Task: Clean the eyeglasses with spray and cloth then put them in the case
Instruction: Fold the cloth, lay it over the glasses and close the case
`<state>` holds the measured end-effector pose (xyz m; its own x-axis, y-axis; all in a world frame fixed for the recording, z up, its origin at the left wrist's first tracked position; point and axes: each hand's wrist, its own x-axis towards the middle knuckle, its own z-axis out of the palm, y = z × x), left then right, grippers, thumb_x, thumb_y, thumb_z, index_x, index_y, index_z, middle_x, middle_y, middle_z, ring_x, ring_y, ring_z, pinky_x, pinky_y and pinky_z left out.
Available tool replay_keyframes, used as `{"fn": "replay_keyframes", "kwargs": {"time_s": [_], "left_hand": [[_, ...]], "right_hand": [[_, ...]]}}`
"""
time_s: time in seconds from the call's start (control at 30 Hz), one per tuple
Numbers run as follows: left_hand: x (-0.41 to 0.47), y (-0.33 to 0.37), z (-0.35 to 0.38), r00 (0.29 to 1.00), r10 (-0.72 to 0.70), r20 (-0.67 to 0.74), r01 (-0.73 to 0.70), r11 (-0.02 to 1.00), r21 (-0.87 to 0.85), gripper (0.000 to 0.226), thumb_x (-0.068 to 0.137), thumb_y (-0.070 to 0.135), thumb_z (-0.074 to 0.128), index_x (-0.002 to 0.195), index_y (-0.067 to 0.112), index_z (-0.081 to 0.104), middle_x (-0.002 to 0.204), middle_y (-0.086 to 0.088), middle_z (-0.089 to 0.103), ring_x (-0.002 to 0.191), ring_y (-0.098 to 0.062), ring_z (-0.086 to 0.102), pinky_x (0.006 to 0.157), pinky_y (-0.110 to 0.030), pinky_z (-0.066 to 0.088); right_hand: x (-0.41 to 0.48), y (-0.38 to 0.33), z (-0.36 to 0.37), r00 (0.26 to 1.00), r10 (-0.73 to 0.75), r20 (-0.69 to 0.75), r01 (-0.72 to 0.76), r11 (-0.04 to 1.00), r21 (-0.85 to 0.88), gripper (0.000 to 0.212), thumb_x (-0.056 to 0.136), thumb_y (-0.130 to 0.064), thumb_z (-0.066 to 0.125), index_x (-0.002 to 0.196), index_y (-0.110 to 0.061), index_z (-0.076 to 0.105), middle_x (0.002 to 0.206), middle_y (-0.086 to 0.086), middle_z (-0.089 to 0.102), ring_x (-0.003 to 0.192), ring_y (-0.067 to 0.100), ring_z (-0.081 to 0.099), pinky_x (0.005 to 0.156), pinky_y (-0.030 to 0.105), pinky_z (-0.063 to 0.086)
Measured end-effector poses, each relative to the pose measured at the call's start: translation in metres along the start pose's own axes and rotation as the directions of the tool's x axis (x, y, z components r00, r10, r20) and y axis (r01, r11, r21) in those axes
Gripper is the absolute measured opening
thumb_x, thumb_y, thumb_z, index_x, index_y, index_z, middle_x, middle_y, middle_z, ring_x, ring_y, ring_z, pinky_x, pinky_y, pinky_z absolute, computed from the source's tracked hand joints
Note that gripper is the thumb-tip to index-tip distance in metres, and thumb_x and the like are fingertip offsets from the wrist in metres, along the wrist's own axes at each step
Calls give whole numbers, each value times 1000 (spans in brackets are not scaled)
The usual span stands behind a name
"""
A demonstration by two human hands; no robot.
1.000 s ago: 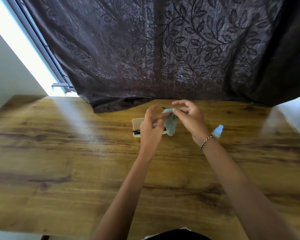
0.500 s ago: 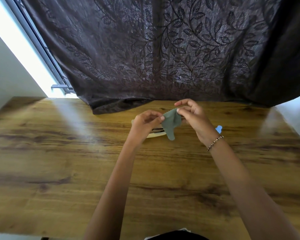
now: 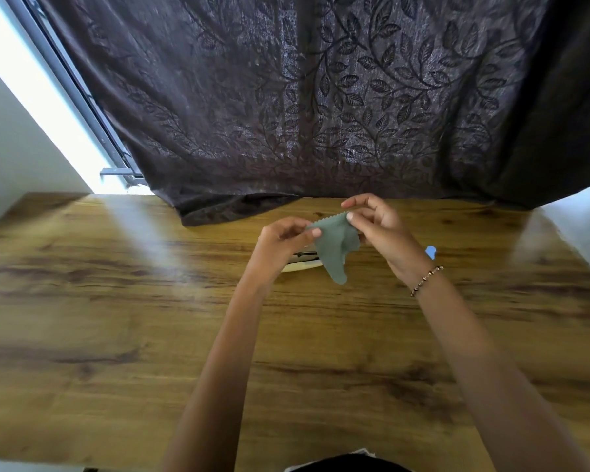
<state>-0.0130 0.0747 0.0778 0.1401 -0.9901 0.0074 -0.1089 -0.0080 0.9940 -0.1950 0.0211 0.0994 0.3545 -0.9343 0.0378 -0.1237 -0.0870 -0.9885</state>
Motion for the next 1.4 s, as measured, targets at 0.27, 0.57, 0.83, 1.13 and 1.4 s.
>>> {"fn": "replay_keyframes", "kwargs": {"time_s": [0.27, 0.57, 0.83, 1.13, 1.4], "left_hand": [[3, 7, -4, 999, 36, 30, -33, 994, -104, 4, 89, 14, 65, 92, 15, 62, 86, 5, 71, 82, -4, 64, 73, -14, 48], [2, 5, -4, 994, 94, -52, -90, 993, 74, 16, 86, 18, 70, 98, 9, 66, 83, 0, 73, 77, -6, 67, 70, -19, 52], [5, 9, -14, 994, 90, -60, -78, 981, 177, 15, 84, 22, 72, 99, 19, 69, 90, 1, 73, 88, -11, 68, 79, -25, 53], [-1, 11, -16, 998, 20, 53, -17, 998, -61, 12, 90, 6, 62, 94, 17, 66, 88, 2, 70, 81, -8, 65, 76, -24, 55], [1, 8, -10, 999, -34, 38, 43, 963, -267, 21, 94, 7, 48, 83, 14, 65, 80, 5, 65, 74, -9, 59, 71, -23, 47]], "right_hand": [[-2, 2, 1, 991, 21, 133, -38, 991, 126, 37, 78, 3, 71, 112, -8, 63, 94, 7, 69, 86, 14, 67, 74, 26, 58], [0, 7, 7, 990, 99, 102, -116, 978, 172, 12, 89, -12, 64, 100, -10, 68, 94, 1, 71, 92, 14, 68, 82, 34, 57], [-4, 12, 15, 989, 131, 72, -144, 966, 216, 15, 81, -3, 71, 88, -15, 66, 87, 0, 70, 88, 16, 65, 83, 26, 56], [-3, 6, 12, 997, -60, 45, 52, 987, 151, 16, 85, -1, 67, 89, -17, 68, 87, 4, 70, 86, 14, 64, 81, 29, 54], [-3, 4, 11, 989, -141, 47, 137, 987, 78, 22, 90, -1, 58, 88, -17, 73, 94, 11, 70, 88, 18, 59, 84, 27, 51]]}}
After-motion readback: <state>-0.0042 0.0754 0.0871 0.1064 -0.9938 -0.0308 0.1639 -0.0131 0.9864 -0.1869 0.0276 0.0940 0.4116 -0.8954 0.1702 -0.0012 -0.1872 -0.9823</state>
